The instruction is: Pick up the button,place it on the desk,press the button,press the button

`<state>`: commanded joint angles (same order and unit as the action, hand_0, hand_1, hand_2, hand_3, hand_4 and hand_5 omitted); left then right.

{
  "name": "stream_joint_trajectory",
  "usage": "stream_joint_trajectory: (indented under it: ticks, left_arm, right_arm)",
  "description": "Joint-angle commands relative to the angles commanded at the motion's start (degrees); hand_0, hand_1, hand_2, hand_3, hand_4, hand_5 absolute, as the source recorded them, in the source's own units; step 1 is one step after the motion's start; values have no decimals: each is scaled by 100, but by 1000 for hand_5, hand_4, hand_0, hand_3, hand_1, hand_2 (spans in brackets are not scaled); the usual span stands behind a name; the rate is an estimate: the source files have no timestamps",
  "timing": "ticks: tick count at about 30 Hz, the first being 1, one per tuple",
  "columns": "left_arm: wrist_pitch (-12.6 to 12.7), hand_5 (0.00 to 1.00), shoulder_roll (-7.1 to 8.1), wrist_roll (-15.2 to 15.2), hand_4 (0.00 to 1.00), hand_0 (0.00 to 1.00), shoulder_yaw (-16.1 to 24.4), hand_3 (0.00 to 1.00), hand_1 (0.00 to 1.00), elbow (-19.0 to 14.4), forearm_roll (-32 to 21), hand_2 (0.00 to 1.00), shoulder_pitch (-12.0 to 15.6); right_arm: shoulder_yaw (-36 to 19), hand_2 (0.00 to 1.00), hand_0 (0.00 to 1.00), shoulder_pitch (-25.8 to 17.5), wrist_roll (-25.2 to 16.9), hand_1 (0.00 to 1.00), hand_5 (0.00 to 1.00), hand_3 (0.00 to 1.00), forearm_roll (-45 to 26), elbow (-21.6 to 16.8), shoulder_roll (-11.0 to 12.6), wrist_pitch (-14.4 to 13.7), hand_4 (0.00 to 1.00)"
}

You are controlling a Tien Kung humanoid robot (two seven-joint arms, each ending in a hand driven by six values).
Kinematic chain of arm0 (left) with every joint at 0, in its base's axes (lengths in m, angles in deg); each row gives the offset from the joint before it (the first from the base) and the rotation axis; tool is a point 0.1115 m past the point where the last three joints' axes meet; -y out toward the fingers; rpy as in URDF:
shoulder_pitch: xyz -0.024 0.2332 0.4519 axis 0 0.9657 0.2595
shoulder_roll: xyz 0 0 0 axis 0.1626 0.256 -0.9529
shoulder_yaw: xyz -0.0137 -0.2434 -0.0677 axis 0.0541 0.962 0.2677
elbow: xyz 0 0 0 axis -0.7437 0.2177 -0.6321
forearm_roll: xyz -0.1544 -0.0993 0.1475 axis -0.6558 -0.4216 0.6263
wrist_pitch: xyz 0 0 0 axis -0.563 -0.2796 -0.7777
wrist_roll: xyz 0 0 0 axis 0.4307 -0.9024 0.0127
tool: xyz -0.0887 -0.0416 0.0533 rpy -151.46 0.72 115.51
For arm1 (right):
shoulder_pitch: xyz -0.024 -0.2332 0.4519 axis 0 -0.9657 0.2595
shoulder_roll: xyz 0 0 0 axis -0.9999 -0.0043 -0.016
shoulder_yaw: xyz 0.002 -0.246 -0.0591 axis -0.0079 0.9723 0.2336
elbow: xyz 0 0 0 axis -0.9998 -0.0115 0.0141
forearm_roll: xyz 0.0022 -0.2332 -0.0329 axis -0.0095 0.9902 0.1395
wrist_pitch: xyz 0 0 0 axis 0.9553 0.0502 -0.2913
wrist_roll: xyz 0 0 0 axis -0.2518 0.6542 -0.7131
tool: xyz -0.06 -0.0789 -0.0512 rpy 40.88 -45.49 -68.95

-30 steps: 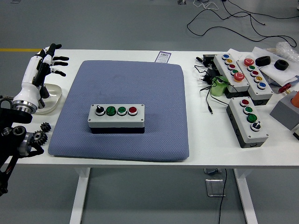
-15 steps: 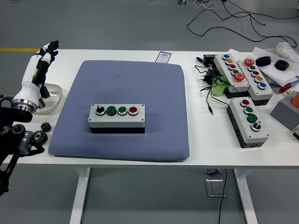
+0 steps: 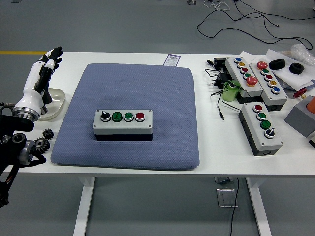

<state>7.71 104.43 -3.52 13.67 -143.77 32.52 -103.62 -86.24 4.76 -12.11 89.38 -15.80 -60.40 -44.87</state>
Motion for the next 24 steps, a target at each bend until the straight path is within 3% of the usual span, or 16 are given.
stream_joint_trajectory:
  ticks: [19,24]
  left_arm:
    - [-24,998,-16,-78,737,925,111,916,916,41,7,954,79]
    - [-56,998,-37,-92,736,923,196,918,916,67,23,954,53]
  right_arm:
    - [-8,674,673,0,20,658,173,624,55,0,-11,9,310]
    - [307,674,673,1,45,658,173,624,-238,0,-8,5,310]
